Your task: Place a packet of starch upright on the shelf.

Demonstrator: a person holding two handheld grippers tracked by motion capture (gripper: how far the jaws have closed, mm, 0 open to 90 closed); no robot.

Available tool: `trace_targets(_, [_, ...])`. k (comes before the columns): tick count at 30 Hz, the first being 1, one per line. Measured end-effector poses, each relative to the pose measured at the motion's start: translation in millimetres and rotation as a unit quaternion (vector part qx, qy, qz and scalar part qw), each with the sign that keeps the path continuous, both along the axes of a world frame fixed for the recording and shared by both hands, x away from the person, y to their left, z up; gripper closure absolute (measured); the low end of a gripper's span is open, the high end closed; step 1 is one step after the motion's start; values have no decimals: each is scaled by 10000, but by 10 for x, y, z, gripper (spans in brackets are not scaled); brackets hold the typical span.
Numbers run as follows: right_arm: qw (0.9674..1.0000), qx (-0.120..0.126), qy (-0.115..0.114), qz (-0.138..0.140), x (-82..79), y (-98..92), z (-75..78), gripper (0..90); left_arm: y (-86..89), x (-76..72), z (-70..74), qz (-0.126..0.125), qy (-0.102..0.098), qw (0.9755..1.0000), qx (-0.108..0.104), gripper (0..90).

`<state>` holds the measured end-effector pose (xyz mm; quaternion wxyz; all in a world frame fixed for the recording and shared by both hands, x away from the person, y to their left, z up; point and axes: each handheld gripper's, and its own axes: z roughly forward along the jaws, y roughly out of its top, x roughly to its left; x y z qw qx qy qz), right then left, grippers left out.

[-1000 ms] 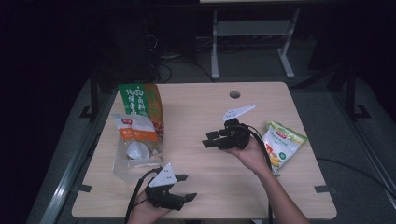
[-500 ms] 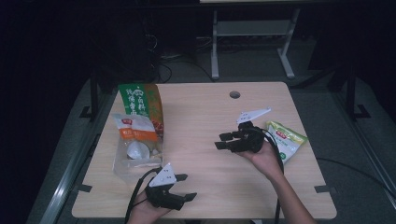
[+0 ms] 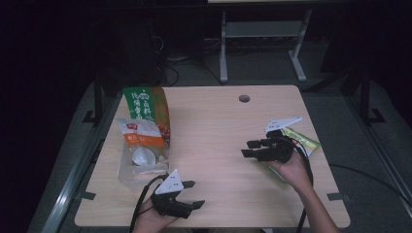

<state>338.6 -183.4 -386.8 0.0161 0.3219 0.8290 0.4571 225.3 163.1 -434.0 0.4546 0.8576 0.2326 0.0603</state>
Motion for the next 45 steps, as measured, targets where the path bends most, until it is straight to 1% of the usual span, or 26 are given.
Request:
trace_targets(1, [10000,0,0,0,0,0,0,517,0,0,0,0,0,10000,0,301])
trace_targets(3, [9999,-51,4,-89,-12,-66,-15,515,-1,1,-1,1,3,10000,-4,301])
trace_targets(4, [9997,-150,37,-199,-24,-137,-37,513,-3,-1,-1,4,4,10000,-12,302])
trace_targets(5, [9997,-150,37,-199,-24,-137,-37,513,-3,-1,-1,4,4,10000,-12,302])
trace_targets(6, [9993,-221,92,-304,-34,-201,-62,505,-3,-1,-1,5,8,10000,-14,301])
trace_targets(9, [9989,-278,99,-377,-41,-254,-86,499,-5,3,-5,3,9,10000,-24,301])
trace_targets(12, [9973,-428,96,-586,-58,-371,-138,483,-13,4,-10,-6,24,10000,-5,301])
trace_targets(13, [9973,-428,96,-586,-58,-371,-138,483,-13,4,-10,-6,24,10000,-5,301])
trace_targets(14, [9962,-497,115,-701,-64,-439,-166,466,-14,2,-10,-7,25,10000,-17,301])
trace_targets(15, [9962,-497,115,-701,-64,-439,-166,466,-14,2,-10,-7,25,10000,-17,301])
trace_targets(16, [9947,-553,136,-862,-77,-518,-195,454,-8,8,-11,-10,26,10000,-14,301])
trace_targets(17, [9947,-553,136,-862,-77,-518,-195,454,-8,8,-11,-10,26,10000,-14,301])
trace_targets(18, [9940,-575,162,-915,-80,-543,-201,451,-6,12,-13,-15,54,10000,-26,301])
trace_targets(19, [9931,-637,117,-977,-83,-587,-217,443,-6,15,-15,-23,53,10000,-20,300])
trace_targets(21, [9915,-721,134,-1076,-85,-637,-236,426,-11,13,-17,-30,56,10000,-8,300])
trace_targets(24, [9874,-929,238,-1257,-82,-708,-308,414,-17,10,-19,-41,57,10000,6,300])
trace_targets(25, [9874,-929,238,-1257,-82,-708,-308,414,-17,11,-19,-44,65,10000,9,300])
trace_targets(26, [9861,-1014,295,-1286,-75,-715,-369,406,-15,14,-21,-50,52,10000,6,300])
trace_targets(28, [9862,-1001,185,-1309,-90,-722,-409,415,-16,12,-22,-36,73,10000,-3,300])
trace_targets(32, [9859,-1020,228,-1307,-97,-712,-425,429,-25,13,-27,-53,79,10000,9,300])
trace_targets(34, [9853,-1060,223,-1319,-112,-687,-429,434,-30,8,-27,-57,77,10000,13,300])
trace_targets(37, [9855,-1066,176,-1307,-126,-668,-433,453,-30,8,-27,-44,98,9999,9,300])
trace_targets(38, [9863,-1049,138,-1268,-143,-662,-437,465,-29,9,-27,-47,99,9999,17,300])
trace_targets(39, [9863,-1049,138,-1268,-143,-662,-437,465,-29,9,-27,-47,99,9999,17,300])
trace_targets(40, [9877,-938,153,-1242,-156,-656,-447,476,-30,8,-27,-47,98,9999,14,300])
trace_targets(45, [9891,-916,123,-1149,-171,-629,-455,490,-32,7,-29,-48,103,9999,18,300])
